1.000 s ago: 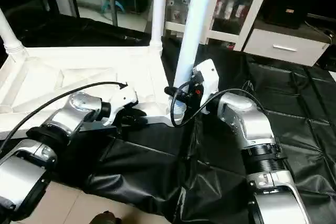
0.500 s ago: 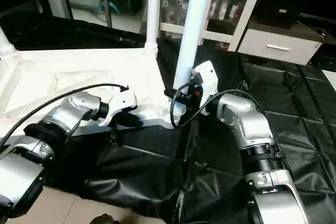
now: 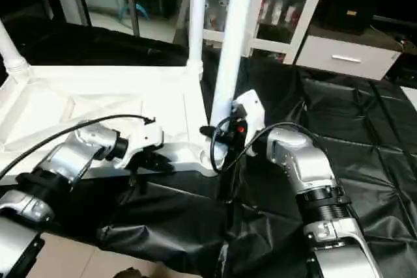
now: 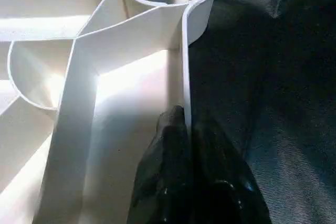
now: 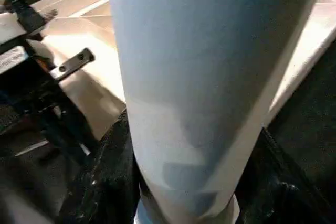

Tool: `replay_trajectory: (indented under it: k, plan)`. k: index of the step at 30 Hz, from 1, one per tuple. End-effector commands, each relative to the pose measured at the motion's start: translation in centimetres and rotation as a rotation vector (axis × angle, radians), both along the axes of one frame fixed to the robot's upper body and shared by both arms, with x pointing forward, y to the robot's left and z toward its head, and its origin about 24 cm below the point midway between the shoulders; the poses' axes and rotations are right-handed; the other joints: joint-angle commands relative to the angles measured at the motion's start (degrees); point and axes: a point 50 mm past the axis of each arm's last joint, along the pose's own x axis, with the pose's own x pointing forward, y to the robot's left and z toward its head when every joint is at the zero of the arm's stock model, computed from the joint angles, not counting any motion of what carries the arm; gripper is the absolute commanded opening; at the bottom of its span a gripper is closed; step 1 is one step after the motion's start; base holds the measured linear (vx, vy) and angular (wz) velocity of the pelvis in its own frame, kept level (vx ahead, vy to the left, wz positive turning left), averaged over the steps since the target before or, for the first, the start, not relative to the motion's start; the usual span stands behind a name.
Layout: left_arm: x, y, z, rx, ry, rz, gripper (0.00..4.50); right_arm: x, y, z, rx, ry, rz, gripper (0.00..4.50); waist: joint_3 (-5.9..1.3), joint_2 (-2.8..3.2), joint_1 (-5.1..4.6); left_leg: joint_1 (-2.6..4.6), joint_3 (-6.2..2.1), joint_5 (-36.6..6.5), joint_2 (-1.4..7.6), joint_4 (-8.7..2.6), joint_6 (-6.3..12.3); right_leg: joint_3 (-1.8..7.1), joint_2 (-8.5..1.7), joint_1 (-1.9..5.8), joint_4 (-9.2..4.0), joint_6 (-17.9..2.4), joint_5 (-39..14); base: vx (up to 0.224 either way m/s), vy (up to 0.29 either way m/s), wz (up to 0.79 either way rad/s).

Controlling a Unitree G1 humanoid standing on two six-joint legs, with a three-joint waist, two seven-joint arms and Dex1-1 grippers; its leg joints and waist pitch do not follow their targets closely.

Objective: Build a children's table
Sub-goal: Insert table leg to table base

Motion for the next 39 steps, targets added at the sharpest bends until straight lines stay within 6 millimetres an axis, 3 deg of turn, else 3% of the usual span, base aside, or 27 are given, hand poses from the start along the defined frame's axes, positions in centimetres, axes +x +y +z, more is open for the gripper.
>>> replay_trajectory:
  k: [1, 5, 10, 17, 22, 29, 31, 39]
  plan:
    - [-1.5, -0.1, -2.5, 0.036, 0.1, -0.01, 0.0, -0.1, 0.3, 0.2, -0.008, 0.007, 0.03, 1.89, -3.23, -0.42, -0.25, 0.7, -0.18, -21.11, 0.95, -4.75, -1.54, 1.9, -3.23, 2.08, -4.91, -7.68, -24.78, 0.0, 0.0, 0.0]
    - [-1.6, -0.1, -2.4, 0.038, 0.095, -0.004, 0.0, -0.4, 0.5, 0.0, -0.026, 0.035, 0.062, 1.89, -3.32, -0.62, -0.29, 0.76, -0.24, -20.77, 0.93, -4.94, -1.54, 1.98, -3.17, 2.12, -5.04, -6.92, -24.91, 0.0, 0.0, 0.0]
    - [-1.5, 0.0, -2.2, 0.044, 0.088, 0.002, 0.0, -0.6, 0.2, -0.4, -0.058, 0.069, 0.057, 1.89, -3.47, -0.59, -0.11, 0.74, -0.12, -19.76, 0.89, -4.98, -1.68, 2.03, -3.06, 2.22, -4.75, -7.79, -21.7, 0.0, 0.0, 0.0]
    - [-1.6, 0.0, -2.1, 0.042, 0.089, 0.003, 0.0, 0.0, 0.2, -1.1, -0.036, 0.087, 0.014, 1.89, -3.5, -0.34, -0.24, 0.85, -0.18, -21.02, 0.92, -5.02, -2.07, 2.01, -3.16, 2.1, -4.83, -8.18, -22.14, 0.0, 0.0, 0.0]
    - [-1.7, -0.1, -2.1, 0.043, 0.089, -0.001, 0.0, 0.1, 0.1, -1.8, 0.036, 0.139, -0.025, 1.88, -3.29, -0.33, -0.5, 1.04, -0.34, -23.63, 0.85, -5.14, -2.24, 1.91, -3.2, 1.95, -5.34, -7.48, -25.79, 0.0, 0.0, 0.0]
    - [-1.8, -0.1, -2.0, 0.045, 0.089, -0.001, 0.0, -0.6, -0.7, -3.4, 0.075, 0.179, -0.047, 1.88, -3.32, -0.37, -0.61, 0.96, -0.34, -23.38, 0.94, -5.28, -2.13, 1.95, -3.11, 1.96, -5.27, -7.8, -24.38, 0.0, 0.0, 0.0]
    - [-1.7, -0.1, -2.0, 0.039, 0.082, 0.004, 0.0, -1.3, -1.0, -4.4, 0.109, 0.174, -0.071, 1.88, -3.26, -0.33, -0.56, 1.13, -0.33, -24.52, 0.97, -5.3, -2.09, 1.96, -3.19, 1.78, -5.53, -7.58, -25.36, 0.0, 0.0, 0.0]
    - [-1.3, -0.2, -1.6, 0.03, 0.067, 0.017, 0.0, -2.6, -1.2, -5.3, 0.227, 0.122, -0.128, 1.88, -3.24, -0.34, -0.5, 1.19, -0.59, -27.14, 0.96, -5.58, -1.91, 1.88, -3.22, 1.66, -5.93, -7.07, -27.39, 0.0, 0.0, 0.0]
